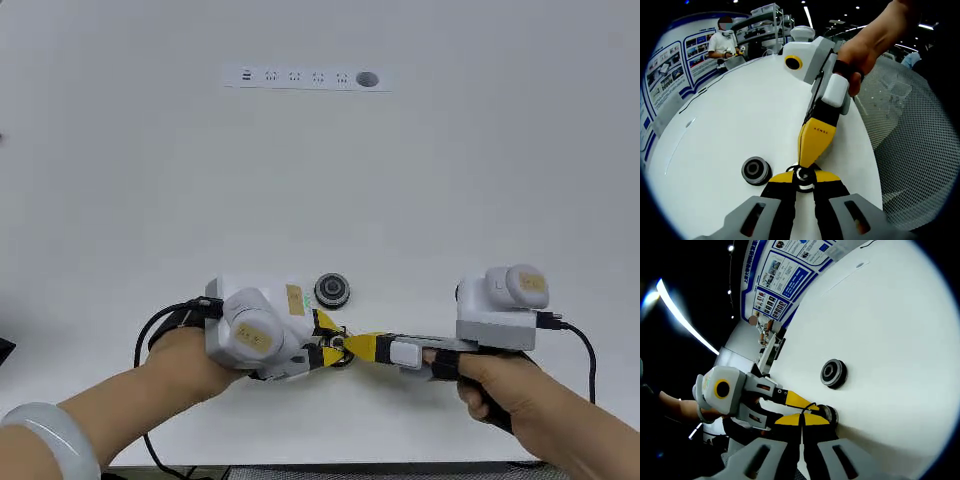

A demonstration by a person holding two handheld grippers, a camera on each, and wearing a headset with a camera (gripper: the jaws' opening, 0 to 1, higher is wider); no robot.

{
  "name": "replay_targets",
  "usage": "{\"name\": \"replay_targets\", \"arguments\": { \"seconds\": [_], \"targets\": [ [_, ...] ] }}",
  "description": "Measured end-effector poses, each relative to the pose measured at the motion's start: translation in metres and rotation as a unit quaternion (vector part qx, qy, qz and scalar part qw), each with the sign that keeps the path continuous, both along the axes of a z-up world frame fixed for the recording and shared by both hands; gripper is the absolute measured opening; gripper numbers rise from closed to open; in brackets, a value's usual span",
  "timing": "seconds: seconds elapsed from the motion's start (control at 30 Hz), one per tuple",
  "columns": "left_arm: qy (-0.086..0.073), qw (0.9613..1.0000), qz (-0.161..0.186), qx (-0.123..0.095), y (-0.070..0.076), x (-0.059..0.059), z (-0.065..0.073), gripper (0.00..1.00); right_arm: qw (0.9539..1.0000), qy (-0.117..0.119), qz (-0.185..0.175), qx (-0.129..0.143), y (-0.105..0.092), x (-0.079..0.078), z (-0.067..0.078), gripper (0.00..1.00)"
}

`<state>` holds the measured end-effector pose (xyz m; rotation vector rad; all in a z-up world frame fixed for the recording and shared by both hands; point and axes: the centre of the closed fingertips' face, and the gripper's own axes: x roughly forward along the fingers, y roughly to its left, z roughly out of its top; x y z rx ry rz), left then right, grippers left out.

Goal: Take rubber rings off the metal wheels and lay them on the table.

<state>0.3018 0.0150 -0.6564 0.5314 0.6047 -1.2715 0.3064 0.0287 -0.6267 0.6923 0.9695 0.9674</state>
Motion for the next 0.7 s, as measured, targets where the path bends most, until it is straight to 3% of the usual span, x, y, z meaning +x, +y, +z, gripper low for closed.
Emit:
{"name": "replay_targets", "arguments": {
  "seconds": [0.03,0.07,0.13,0.43,0.63,0.7],
  "targets": [
    [0.0,1.0,0.0,0.0,0.0,0.0,0.0,0.12,0.9988,-0.01,0.022,-0.042,-0.005,-0.003,-0.01,0.01],
    [0.0,1.0,0.0,0.0,0.0,0.0,0.0,0.12,0.9988,-0.017,0.026,-0.038,-0.003,-0.003,-0.008,0.01],
    [0.0,1.0,-0.001,0.001,0.0,0.0,0.001,0.12,0.9993,-0.005,0.018,-0.031,-0.004,-0.003,-0.009,0.01],
    [-0.001,1.0,-0.003,0.002,-0.002,0.001,0.001,0.13,0.999,0.003,0.007,-0.045,-0.015,-0.004,-0.017,0.01],
    [-0.015,0.9999,-0.006,0.005,-0.002,0.002,0.003,0.13,0.9986,0.005,-0.001,-0.053,-0.017,-0.003,-0.021,0.01],
    [-0.017,0.9998,-0.007,-0.005,-0.003,0.001,0.007,0.11,0.9985,0.006,-0.003,-0.055,-0.018,-0.003,-0.023,0.01]
  ]
}}
